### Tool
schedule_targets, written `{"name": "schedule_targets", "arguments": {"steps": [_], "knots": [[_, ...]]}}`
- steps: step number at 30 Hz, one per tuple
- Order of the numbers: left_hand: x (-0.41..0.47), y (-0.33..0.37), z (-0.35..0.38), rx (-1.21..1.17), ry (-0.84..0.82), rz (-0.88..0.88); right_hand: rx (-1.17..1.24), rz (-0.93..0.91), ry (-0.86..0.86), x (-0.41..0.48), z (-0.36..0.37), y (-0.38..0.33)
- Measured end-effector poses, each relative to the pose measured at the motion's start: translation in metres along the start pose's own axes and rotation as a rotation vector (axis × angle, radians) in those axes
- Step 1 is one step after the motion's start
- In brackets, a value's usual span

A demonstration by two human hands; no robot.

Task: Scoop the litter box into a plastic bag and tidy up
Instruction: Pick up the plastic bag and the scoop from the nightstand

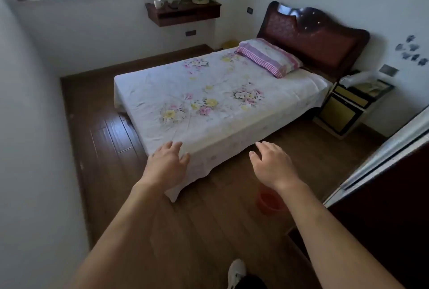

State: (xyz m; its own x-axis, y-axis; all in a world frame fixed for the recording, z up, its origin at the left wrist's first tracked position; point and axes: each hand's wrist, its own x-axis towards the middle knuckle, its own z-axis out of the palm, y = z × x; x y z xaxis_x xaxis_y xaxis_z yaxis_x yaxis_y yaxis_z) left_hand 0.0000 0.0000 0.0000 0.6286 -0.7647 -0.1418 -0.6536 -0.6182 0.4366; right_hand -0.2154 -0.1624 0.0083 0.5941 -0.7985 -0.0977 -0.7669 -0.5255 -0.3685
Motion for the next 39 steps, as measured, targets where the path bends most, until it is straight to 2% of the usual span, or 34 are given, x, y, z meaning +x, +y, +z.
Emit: {"name": "schedule_targets", "arguments": {"steps": [9,14,20,30,39], "knots": [[0.142,0.047,0.01,0.162,-0.028,0.075,-0.023,0.007,-0.009,0.14,0.003,0.034],[0.22,0.087,0.003,0.159,0.042,0.132,-0.059,-0.003,-0.022,0.222,-0.024,0.051],[0.319,0.123,0.002,0.166,0.014,0.188,-0.089,0.035,-0.025,0.308,-0.05,0.073],[0.549,0.186,0.025,0.193,-0.113,0.427,-0.131,0.289,0.037,0.461,-0.073,0.112],[0.685,0.335,0.073,0.211,-0.248,0.735,-0.091,0.543,0.109,0.538,-0.114,0.202]]}}
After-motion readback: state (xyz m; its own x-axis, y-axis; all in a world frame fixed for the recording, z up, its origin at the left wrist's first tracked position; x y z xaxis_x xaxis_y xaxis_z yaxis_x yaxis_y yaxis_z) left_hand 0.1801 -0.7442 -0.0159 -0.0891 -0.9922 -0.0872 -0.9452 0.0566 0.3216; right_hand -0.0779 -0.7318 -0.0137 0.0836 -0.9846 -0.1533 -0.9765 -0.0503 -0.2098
